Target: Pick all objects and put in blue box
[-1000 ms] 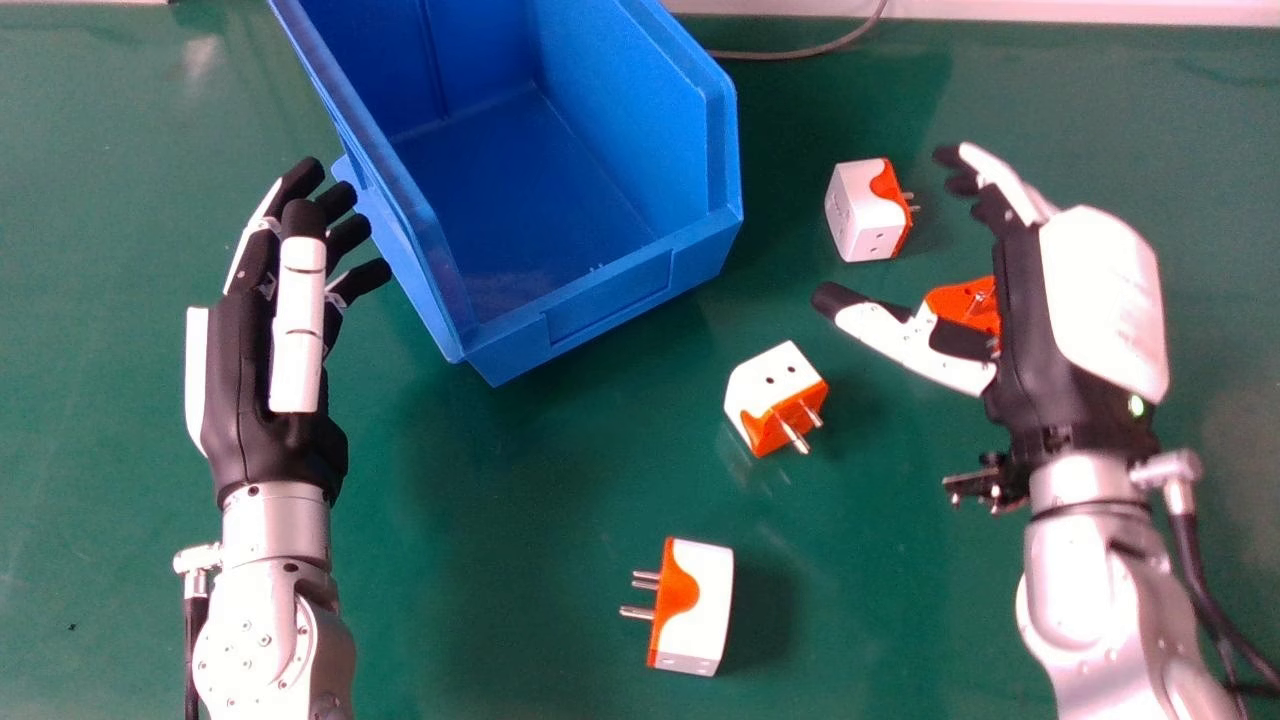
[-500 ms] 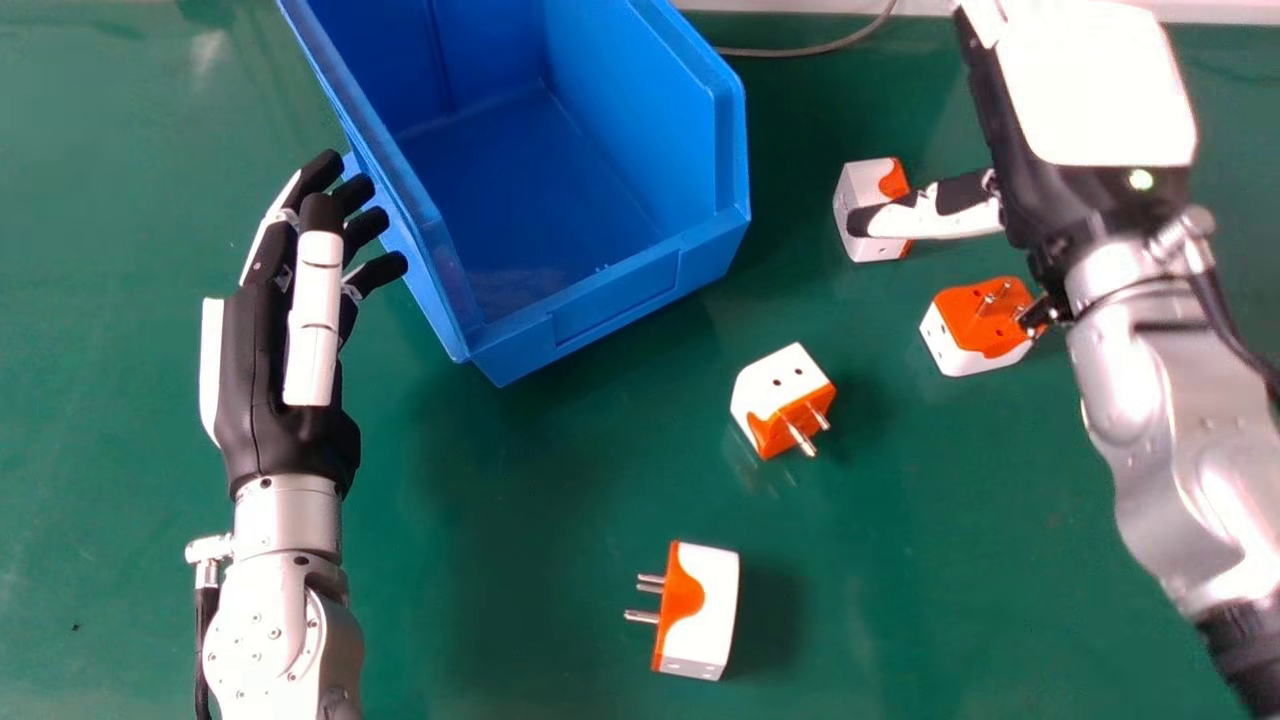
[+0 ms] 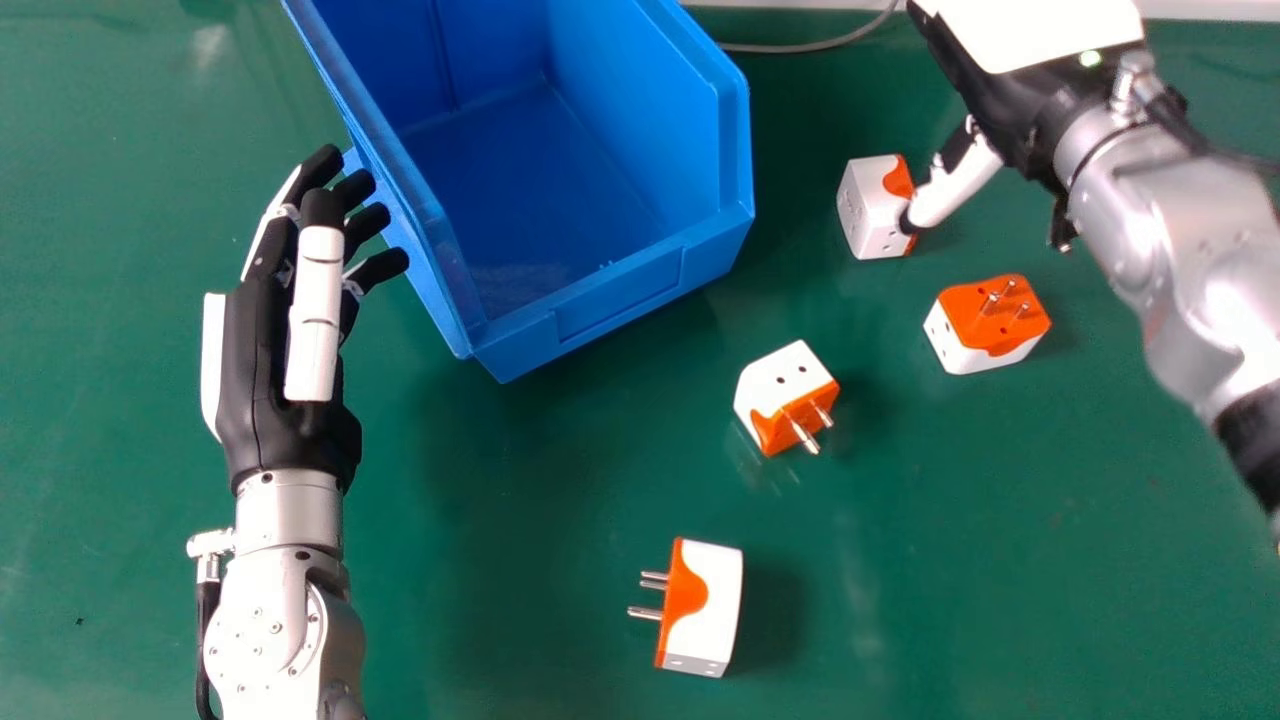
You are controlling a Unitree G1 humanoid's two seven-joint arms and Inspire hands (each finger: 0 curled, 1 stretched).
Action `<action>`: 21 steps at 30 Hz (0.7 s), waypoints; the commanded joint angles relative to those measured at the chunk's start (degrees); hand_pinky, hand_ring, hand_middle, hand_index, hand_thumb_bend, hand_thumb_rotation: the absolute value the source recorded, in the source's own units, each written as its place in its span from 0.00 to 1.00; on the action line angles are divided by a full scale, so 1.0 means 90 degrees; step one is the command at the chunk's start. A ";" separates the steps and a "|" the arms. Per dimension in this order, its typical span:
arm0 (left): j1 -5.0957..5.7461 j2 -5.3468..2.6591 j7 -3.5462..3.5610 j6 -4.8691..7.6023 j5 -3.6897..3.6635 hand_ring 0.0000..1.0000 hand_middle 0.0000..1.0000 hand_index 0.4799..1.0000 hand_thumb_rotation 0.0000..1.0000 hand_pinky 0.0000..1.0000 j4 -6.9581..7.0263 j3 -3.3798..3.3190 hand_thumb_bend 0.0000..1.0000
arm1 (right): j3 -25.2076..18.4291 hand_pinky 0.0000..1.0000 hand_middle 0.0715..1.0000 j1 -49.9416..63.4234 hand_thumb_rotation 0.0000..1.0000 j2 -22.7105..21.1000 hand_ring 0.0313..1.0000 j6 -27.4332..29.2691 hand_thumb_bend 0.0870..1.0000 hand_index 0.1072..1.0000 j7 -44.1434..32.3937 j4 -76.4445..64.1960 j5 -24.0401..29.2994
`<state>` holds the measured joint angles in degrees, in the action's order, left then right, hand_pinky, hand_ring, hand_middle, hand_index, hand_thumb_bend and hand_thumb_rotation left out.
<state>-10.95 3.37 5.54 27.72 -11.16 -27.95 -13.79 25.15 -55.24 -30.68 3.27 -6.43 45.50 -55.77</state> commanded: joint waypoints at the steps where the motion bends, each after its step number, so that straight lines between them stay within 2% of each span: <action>1: -0.0107 0.0051 -0.0009 0.0062 0.0046 0.82 0.84 0.70 0.79 0.74 0.0008 0.0011 0.66 | 0.0043 0.75 0.88 -0.0781 0.24 -0.0060 0.86 0.0328 0.88 0.92 -0.0049 0.0763 0.0187; 6: -0.0133 0.0060 0.0011 0.0075 0.0054 0.82 0.84 0.70 0.79 0.74 -0.0031 0.0022 0.67 | 0.0396 0.74 0.88 -0.1537 0.24 0.0155 0.84 0.0644 0.87 0.92 -0.0194 0.2146 0.0252; 8: -0.0135 0.0050 0.0010 0.0045 0.0033 0.82 0.84 0.70 0.79 0.74 -0.0018 0.0019 0.67 | 0.0559 0.74 0.89 -0.1705 0.25 0.0234 0.84 0.0658 0.87 0.92 -0.0191 0.2492 0.0215; 15: -0.0118 0.0048 0.0031 0.0014 0.0007 0.82 0.84 0.70 0.79 0.74 0.0020 0.0019 0.67 | 0.1050 0.74 0.89 -0.1880 0.26 0.0332 0.85 0.0697 0.87 0.92 0.0055 0.2907 0.0112; 21: -0.0116 0.0071 0.0059 -0.0023 -0.0007 0.82 0.84 0.71 0.80 0.74 0.0032 0.0008 0.67 | 0.1236 0.75 0.91 -0.1871 0.30 0.0346 0.86 0.0710 0.89 0.92 0.0312 0.3025 0.0166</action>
<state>-11.58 3.48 5.73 27.27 -11.19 -28.53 -13.80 35.94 -69.08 -26.92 9.64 -4.84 72.27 -54.28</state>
